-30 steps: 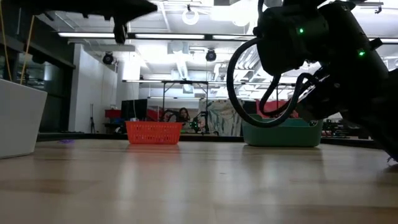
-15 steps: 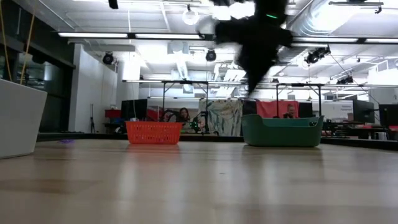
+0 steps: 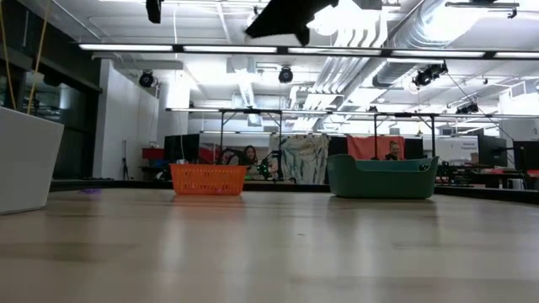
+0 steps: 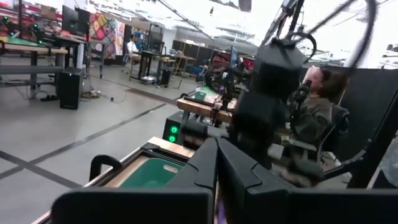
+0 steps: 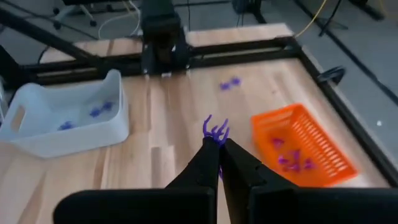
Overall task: Sort Halloween decoration
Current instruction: Put the purple spider toy into the white bin
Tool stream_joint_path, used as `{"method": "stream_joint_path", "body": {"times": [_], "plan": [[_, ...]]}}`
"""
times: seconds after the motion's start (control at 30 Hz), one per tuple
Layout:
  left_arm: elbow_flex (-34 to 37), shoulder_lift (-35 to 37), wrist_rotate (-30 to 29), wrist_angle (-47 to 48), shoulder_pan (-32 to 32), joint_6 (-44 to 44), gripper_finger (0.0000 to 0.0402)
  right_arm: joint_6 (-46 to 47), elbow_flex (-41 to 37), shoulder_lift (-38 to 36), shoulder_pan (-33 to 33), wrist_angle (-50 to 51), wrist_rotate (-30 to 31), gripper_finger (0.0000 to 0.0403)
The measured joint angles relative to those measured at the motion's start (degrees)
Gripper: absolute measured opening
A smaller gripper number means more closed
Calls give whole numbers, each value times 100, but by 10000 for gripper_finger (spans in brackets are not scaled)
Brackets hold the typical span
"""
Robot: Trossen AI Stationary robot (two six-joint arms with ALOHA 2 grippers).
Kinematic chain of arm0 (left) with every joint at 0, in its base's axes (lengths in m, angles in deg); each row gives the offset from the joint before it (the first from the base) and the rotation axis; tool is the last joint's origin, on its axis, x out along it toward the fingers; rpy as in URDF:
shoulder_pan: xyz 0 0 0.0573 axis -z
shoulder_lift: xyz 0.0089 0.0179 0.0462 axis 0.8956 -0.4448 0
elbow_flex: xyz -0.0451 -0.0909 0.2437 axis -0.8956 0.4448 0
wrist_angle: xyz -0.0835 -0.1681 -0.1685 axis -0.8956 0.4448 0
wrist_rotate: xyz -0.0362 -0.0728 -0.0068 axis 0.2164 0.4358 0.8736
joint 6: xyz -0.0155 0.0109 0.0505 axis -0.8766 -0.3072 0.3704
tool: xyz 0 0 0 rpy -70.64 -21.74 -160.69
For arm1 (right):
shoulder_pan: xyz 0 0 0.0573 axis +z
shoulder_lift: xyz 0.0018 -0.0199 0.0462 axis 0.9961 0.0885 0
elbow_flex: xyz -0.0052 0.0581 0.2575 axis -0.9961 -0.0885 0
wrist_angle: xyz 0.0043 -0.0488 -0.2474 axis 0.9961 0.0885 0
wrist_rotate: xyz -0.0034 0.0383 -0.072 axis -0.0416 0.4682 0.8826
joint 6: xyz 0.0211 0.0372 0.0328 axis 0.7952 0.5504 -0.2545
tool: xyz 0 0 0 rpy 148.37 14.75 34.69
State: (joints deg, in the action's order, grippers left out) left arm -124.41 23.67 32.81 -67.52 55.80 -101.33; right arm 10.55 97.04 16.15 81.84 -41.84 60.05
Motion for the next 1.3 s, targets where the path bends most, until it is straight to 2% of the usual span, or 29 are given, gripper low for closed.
{"method": "stream_joint_path", "body": {"times": [0.17, 0.23, 0.33, 0.43, 0.57, 0.83, 1.1, 1.3], "plan": [[0, 0, 2, 0, 0, 0, 1, -98, -32, -469, -212, 57, -127, 0], [0, -1, 57, -2, 0, 2, 1, -100, -292, -731, -277, -122, -218, 0], [0, -4, 198, -5, 0, 2, 1, 194, -1103, -1241, -346, -740, -273, 0], [0, -23, 285, -38, 3, -1, 1, 689, -2026, -1754, -398, -1897, -329, 0], [-2, -211, 284, -86, 0, -4, 1, 1140, -2689, -2098, -496, -3239, -593, 0], [1, -733, 569, -808, 2, -90, 1, 885, -2743, -2053, -530, -3399, -690, 0], [0, -796, 590, -807, -3, -140, 1, 707, -2743, -2054, -530, -3548, -757, 0], [0, -796, 382, -806, -21, 264, 1, 692, -2735, -1973, -517, -3579, -900, 0]]}}
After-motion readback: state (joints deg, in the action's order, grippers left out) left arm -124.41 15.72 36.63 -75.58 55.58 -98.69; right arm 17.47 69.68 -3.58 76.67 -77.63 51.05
